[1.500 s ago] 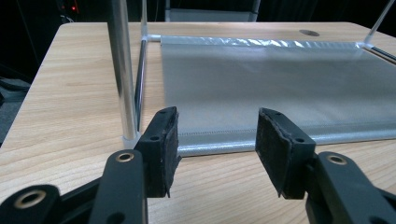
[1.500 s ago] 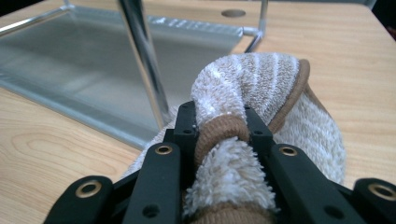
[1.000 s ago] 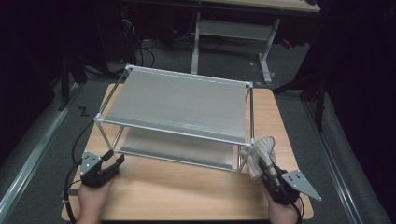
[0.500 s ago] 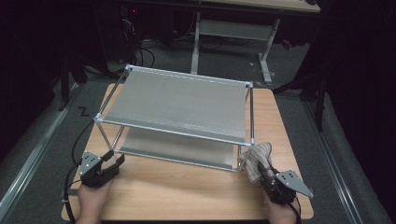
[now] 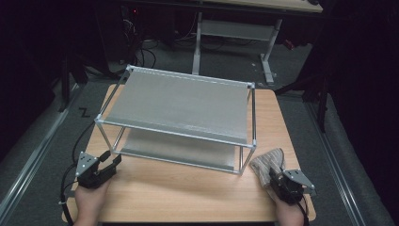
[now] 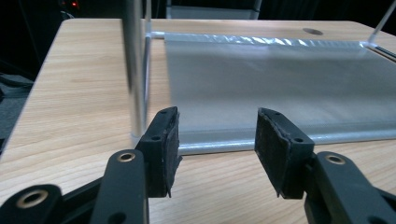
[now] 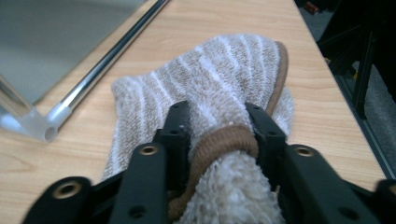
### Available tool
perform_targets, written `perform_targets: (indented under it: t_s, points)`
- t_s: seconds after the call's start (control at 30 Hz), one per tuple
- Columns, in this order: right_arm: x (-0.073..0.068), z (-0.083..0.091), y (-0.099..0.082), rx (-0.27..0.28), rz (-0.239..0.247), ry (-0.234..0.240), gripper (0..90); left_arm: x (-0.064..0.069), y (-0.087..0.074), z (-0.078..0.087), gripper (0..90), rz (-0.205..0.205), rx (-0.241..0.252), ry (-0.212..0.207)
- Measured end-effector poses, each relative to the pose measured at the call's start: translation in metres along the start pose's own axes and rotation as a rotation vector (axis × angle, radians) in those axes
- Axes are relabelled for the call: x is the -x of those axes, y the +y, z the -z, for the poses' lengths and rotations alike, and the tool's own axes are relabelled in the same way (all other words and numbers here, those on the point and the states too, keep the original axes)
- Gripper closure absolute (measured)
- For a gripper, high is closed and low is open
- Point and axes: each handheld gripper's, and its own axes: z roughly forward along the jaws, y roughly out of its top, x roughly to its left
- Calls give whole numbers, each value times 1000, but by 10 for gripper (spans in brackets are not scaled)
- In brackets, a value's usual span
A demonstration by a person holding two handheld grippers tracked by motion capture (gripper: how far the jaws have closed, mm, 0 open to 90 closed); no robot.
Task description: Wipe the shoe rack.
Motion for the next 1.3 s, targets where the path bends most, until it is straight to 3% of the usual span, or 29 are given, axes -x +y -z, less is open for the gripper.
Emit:
perform_targets:
  t_s: [0.17, 0.3, 0.67, 0.83, 1.0, 1.1, 1.3]
  points:
    - [-5, 17, 11, 100, 0, 3, 541, -8, 2, 4, 498, 17, 14, 33]
    - [-17, 23, 16, 129, 55, 6, 534, -11, 7, 10, 503, 31, 45, 48]
    - [-45, 42, 28, 225, 113, 136, 534, -20, 20, 7, 518, 16, 12, 100]
    - [-61, 41, 34, 231, 124, 200, 552, -20, 29, 1, 550, 6, 5, 107]
    - [-67, 36, 44, 223, 126, 227, 579, -21, 37, -5, 613, -12, -5, 130]
    - [-67, 34, 50, 214, 130, 228, 600, -24, 40, -10, 644, -2, -5, 150]
    - [-70, 29, 59, 204, 144, 237, 667, -23, 43, -15, 720, -9, 0, 138]
